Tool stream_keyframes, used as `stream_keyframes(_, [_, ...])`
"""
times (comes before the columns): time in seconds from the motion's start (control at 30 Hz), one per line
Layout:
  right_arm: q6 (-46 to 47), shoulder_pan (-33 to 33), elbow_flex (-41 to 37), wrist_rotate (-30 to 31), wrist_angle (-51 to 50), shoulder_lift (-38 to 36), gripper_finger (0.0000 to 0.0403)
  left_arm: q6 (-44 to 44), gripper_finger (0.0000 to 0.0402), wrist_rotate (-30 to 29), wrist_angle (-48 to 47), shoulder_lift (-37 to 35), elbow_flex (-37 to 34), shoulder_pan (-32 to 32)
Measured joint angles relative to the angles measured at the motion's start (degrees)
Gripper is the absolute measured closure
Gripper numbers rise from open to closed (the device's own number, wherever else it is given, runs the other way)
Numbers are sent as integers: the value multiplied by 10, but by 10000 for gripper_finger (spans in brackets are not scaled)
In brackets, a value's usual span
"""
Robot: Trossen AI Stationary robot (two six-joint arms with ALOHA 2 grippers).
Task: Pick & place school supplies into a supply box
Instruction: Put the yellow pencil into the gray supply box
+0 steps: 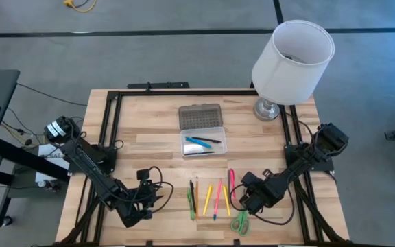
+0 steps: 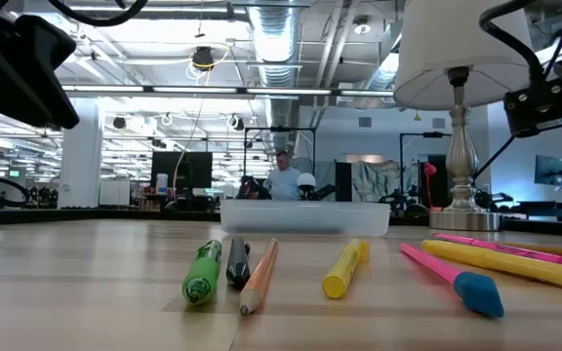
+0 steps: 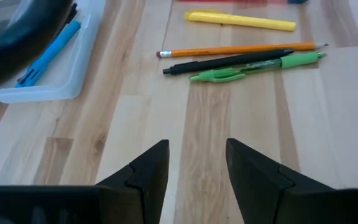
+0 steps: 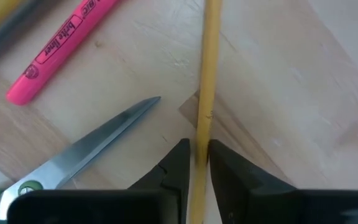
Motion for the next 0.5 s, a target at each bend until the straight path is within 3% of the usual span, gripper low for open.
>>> stream_keyframes(0.17, [-50, -15, 0, -2, 0, 0, 395, 29, 246, 0, -1, 0, 0, 0])
stream_keyframes(0.5, [-157, -77, 0, -26, -2, 0, 397, 130, 246, -55, -3, 0, 0, 0])
